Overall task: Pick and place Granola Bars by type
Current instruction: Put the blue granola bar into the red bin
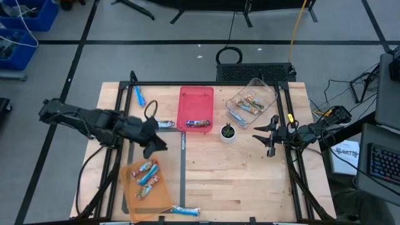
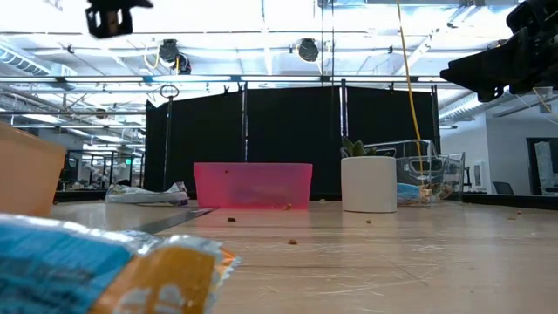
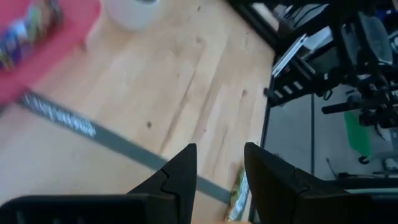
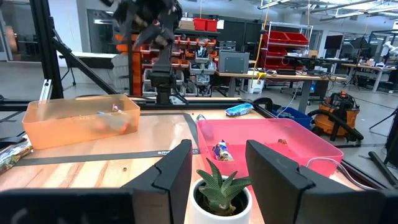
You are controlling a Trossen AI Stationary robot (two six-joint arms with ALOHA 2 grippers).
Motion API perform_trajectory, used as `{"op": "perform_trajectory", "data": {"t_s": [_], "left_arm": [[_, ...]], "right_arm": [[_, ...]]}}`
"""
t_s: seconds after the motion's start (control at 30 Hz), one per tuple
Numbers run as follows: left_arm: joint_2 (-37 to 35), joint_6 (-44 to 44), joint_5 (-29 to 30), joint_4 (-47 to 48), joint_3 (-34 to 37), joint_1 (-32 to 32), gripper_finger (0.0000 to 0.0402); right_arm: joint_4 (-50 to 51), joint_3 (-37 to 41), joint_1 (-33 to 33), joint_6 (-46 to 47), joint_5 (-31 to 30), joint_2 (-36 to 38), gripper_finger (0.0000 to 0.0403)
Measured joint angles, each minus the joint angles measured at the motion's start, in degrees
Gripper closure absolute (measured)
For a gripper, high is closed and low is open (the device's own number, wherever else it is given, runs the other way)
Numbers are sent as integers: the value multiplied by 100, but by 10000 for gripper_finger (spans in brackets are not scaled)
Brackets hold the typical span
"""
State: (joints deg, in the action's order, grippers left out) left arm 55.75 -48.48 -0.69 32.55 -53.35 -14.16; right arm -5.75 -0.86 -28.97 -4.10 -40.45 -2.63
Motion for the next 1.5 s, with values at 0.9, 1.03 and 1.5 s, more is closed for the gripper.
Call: {"op": "perform_trajectory", "data": {"t_s": [0.9, 1.03, 1.5], "left_arm": [[981, 4943, 1080, 3895, -2036, 2122, 247], [1340, 5372, 1127, 3891, -2036, 2434, 207], [1982, 5896, 1078, 3393, -712, 3051, 142]], "right_arm": [[-1, 0, 0, 0, 0, 0, 261], [-1, 0, 0, -2, 0, 0, 261], [-1, 1, 0, 0, 1, 0, 261]]}}
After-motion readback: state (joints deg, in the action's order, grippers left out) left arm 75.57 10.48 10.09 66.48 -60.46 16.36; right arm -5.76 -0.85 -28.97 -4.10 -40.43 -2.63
